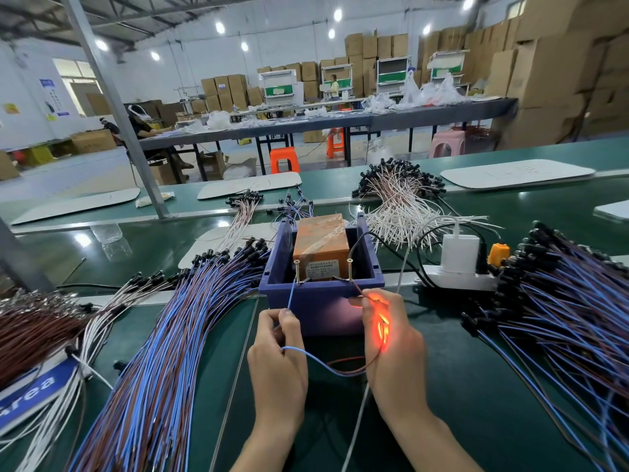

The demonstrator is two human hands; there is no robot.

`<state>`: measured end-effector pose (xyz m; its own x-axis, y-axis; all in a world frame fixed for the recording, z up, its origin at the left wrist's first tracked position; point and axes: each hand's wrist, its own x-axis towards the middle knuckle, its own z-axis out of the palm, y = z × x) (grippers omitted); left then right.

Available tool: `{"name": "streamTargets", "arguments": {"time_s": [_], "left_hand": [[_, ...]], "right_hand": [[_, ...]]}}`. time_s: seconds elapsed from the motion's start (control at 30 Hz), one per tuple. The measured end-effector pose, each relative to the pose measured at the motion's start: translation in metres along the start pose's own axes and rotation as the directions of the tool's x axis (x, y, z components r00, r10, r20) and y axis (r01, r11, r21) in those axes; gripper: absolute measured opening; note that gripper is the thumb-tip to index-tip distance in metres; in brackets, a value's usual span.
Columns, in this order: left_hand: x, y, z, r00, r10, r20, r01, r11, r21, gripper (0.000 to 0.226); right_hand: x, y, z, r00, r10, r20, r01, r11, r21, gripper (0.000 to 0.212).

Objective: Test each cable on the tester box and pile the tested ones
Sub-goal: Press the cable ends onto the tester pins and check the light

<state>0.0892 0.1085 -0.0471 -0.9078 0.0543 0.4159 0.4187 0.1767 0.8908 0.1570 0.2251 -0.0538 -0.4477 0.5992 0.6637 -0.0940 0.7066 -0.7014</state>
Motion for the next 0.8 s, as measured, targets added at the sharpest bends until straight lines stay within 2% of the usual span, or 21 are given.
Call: {"name": "streamTargets", "arguments": {"time_s": [0.23, 0.47, 0.67, 0.7, 0.8], "left_hand": [[0.000, -0.001, 0.000, 1.000, 0.004, 0.008, -0.004, 1.000, -0.016, 0.028], [0.001, -0.003, 0.001, 0.997, 0.050, -0.058, -0.053, 0.997, -0.055, 0.025], [0.002, -0.005, 0.000, 0.997, 0.055, -0.051, -0.059, 0.996, -0.072, 0.014], [0.002, -0.005, -0.001, 0.998, 0.046, -0.051, -0.050, 0.996, -0.076, 0.012], [0.000, -0.002, -0.003, 0.998, 0.009, -0.058, -0.014, 0.995, -0.100, 0.009]], "right_hand": [[0.000, 0.002, 0.002, 0.999, 0.032, 0.028, -0.034, 0.998, 0.054, 0.014], [-0.004, -0.001, 0.000, 0.998, 0.052, 0.026, -0.054, 0.996, 0.067, 0.015], [-0.009, -0.004, -0.005, 0.996, 0.087, 0.031, -0.088, 0.994, 0.068, 0.013], [-0.010, -0.004, -0.007, 0.993, 0.108, 0.044, -0.111, 0.992, 0.066, 0.019], [-0.011, -0.005, -0.013, 0.981, 0.165, 0.098, -0.174, 0.981, 0.091, 0.056]]}}
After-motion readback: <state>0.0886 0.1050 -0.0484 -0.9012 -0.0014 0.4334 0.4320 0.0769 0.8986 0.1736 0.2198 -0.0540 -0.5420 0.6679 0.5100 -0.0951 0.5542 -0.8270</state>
